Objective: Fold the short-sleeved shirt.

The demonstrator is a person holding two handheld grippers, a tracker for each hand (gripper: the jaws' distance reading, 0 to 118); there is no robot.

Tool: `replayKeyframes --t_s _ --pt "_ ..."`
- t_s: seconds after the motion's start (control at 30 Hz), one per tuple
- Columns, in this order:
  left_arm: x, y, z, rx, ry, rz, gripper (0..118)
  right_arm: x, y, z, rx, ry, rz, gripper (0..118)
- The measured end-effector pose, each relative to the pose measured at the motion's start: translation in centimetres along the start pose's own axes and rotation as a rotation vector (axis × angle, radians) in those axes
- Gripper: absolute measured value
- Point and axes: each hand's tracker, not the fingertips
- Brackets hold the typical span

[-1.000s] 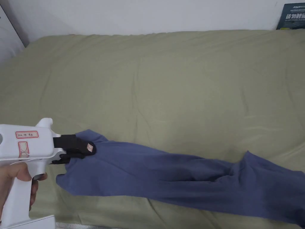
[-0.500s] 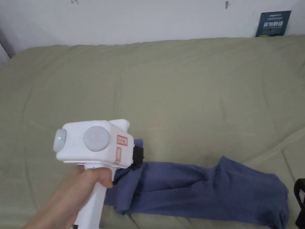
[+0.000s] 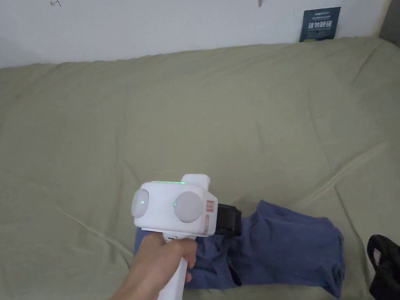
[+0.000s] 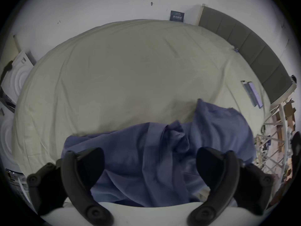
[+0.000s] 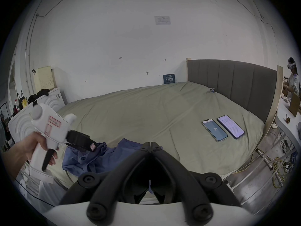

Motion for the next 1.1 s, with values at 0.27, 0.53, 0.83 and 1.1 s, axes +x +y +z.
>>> replayKeyframes --t_s 0.27,0.53,0.83,1.1 --pt "-8.1 -1.7 3.7 0.084 -0.156 0.196 0 -1.5 0.0 -0.8 -0.022 0.038 0.025 1" --pt "-5.0 -3.2 -7.0 -0.097 -0.408 0.264 0 -2.1 -0.5 -1.6 -0.067 0.054 0.040 1" --pt "-4.1 -2.8 -5.7 -0.066 -0.420 0.234 0 -1.6 -0.4 -1.8 -0.103 0.029 0.059 1" --pt "-17.0 -4.8 5.2 0.130 -0.172 0.234 0 -4.1 0.5 -2.8 -0.091 0.086 0.107 1"
